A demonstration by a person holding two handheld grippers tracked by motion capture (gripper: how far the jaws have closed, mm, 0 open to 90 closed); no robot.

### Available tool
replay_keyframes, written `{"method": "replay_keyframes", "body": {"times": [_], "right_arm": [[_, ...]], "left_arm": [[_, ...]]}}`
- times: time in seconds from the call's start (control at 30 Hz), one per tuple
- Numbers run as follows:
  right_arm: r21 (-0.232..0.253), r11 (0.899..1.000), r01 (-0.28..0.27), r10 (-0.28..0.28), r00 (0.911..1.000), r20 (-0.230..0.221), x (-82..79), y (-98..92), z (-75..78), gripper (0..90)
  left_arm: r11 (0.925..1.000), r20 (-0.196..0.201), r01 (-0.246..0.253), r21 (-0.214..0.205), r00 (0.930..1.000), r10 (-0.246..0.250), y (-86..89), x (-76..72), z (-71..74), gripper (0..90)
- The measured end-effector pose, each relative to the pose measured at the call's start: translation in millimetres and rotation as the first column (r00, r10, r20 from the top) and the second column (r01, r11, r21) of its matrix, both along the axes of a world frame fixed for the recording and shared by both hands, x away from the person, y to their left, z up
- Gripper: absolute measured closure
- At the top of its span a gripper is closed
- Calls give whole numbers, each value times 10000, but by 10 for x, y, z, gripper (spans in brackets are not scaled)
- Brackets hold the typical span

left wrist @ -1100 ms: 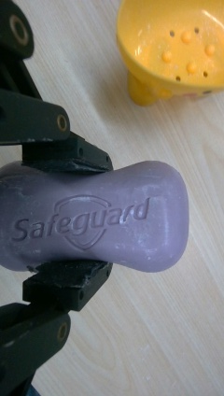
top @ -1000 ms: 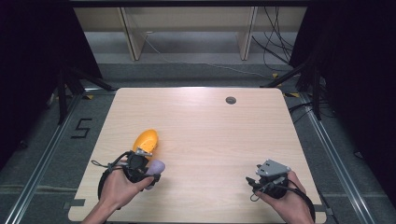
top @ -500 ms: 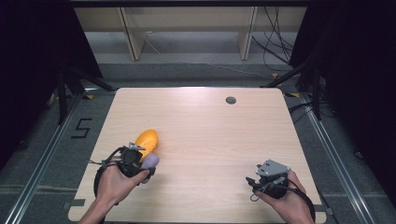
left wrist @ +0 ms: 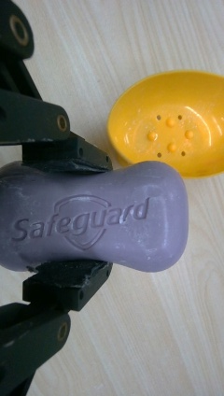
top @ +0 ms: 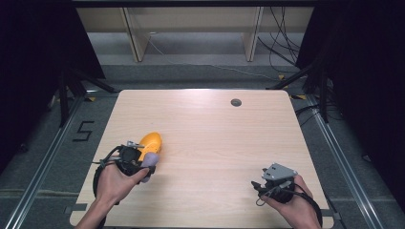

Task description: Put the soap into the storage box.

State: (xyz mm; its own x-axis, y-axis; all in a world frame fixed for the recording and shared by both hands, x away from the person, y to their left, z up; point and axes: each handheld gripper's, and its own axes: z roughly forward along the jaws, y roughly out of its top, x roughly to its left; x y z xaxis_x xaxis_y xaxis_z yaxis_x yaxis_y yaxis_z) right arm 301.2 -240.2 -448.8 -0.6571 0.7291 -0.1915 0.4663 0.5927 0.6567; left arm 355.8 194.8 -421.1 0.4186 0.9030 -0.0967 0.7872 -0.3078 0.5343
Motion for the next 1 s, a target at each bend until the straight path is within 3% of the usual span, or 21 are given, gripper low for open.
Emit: {"method": "replay_keyframes", "body": {"times": [0.53, 0.73, 0.77, 0.83, 0.87, 1.0], "right_arm": [[110, 9999, 109, -109, 9999, -7, -8, 11, -11, 412], [108, 9999, 99, -98, 10000, -15, -8, 10, -10, 412], [118, 9999, 110, -110, 9999, -16, -8, 11, -12, 412], [91, 9999, 78, -78, 10000, 11, -5, 9, -12, 412], [27, 10000, 10, -10, 10000, 74, 2, 4, -9, 412], [8, 10000, 4, -4, 10000, 65, 2, 6, -11, 412]], "left_arm": [[9986, -109, -531, 75, 9985, 532, 53, 407, 129, 489], [9976, -179, -691, 86, 9974, 693, 35, 604, 77, 489], [9957, -235, -929, -64, 9954, 928, 15, 624, 60, 489], [9970, -155, -756, 172, 9970, 758, 27, 681, 43, 489], [9952, -325, -974, 3, 9947, 974, 10, 695, 33, 489], [9951, -241, -986, 77, 9948, 988, 5, 788, -18, 489]]}}
